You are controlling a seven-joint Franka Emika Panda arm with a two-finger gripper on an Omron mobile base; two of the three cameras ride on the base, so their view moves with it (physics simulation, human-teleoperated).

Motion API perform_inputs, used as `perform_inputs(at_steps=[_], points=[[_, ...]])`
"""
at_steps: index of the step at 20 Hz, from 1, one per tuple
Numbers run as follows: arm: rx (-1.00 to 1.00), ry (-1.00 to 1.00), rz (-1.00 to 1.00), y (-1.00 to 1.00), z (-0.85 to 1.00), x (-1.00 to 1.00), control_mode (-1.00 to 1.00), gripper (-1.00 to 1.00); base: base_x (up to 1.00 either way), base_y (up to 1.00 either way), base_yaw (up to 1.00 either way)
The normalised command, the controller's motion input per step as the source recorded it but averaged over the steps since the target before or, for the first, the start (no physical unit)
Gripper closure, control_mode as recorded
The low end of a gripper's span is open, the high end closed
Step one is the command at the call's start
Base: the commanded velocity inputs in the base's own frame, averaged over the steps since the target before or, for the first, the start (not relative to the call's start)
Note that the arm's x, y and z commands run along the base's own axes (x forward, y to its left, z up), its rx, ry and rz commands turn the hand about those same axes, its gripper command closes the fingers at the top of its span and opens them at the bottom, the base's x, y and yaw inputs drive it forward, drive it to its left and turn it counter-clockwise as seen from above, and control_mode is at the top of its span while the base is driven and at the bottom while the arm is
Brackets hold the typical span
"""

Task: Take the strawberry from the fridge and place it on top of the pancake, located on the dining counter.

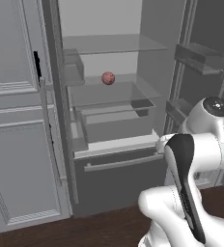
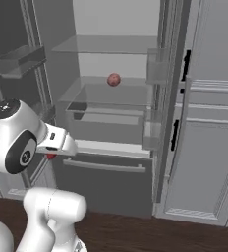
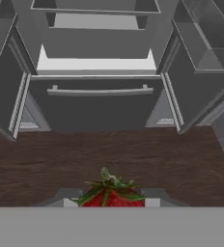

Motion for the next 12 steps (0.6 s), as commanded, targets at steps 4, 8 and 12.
perform_inputs(at_steps=[4, 8, 12], points=[[0.0, 0.0, 0.0, 0.0, 0.0, 0.0, 1.0, 1.0, -0.73, 0.0, -0.31], [0.0, 0.0, 0.0, 0.0, 0.0, 0.0, 1.0, 1.0, -0.71, 0.0, -0.38], [0.0, 0.0, 0.0, 0.0, 0.0, 0.0, 1.0, 1.0, -0.64, -0.01, -0.16]])
